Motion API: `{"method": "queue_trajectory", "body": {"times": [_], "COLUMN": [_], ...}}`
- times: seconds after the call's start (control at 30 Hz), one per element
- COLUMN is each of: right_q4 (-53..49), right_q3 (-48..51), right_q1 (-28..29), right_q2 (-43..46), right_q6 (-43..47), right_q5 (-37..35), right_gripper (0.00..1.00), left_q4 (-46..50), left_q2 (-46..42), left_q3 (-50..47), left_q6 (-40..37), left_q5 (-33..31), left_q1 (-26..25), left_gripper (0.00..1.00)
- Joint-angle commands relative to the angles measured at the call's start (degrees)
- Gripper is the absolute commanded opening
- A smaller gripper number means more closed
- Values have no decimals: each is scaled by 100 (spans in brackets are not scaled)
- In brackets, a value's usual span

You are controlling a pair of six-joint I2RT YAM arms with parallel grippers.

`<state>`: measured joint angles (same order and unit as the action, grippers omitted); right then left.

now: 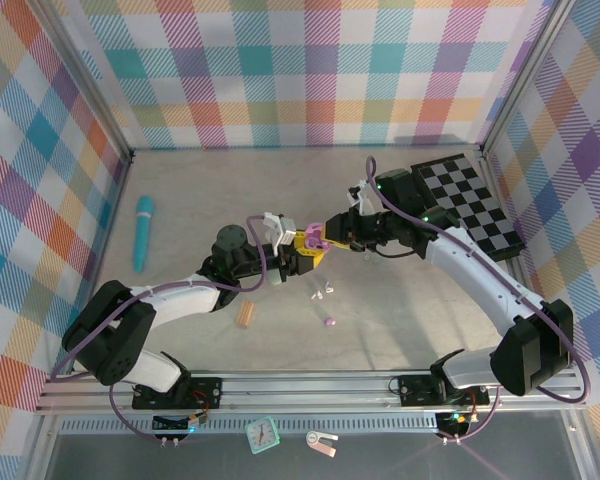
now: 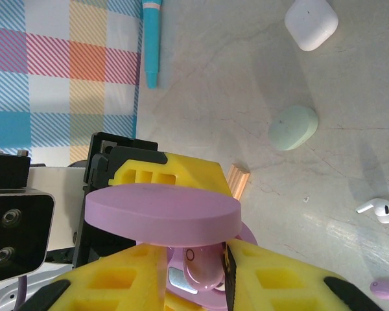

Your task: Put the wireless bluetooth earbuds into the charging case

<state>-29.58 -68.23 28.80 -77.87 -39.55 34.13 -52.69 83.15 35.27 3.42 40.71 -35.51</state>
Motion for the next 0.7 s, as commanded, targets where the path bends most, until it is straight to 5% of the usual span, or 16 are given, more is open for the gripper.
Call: {"method": "queue_trajectory", "body": {"times": [0.0, 0.4, 0.67], "right_q4": [-153, -358, -269], "right_q3": [-116, 112, 996], "right_q1": [-24, -30, -23], "right_q2": [-55, 597, 1674], "right_q6": [151, 506, 493], "right_q5": [67, -391, -867], "right_gripper": [32, 55, 59], "left_q4": [-488, -701, -804], "left_q2": [-2, -68, -105], "left_q3": [235, 68, -19], "left_q6": [14, 25, 60], "left_q5": [95, -54, 21], "left_q1": [-53, -1, 368], "left_gripper": [31, 31, 31]}}
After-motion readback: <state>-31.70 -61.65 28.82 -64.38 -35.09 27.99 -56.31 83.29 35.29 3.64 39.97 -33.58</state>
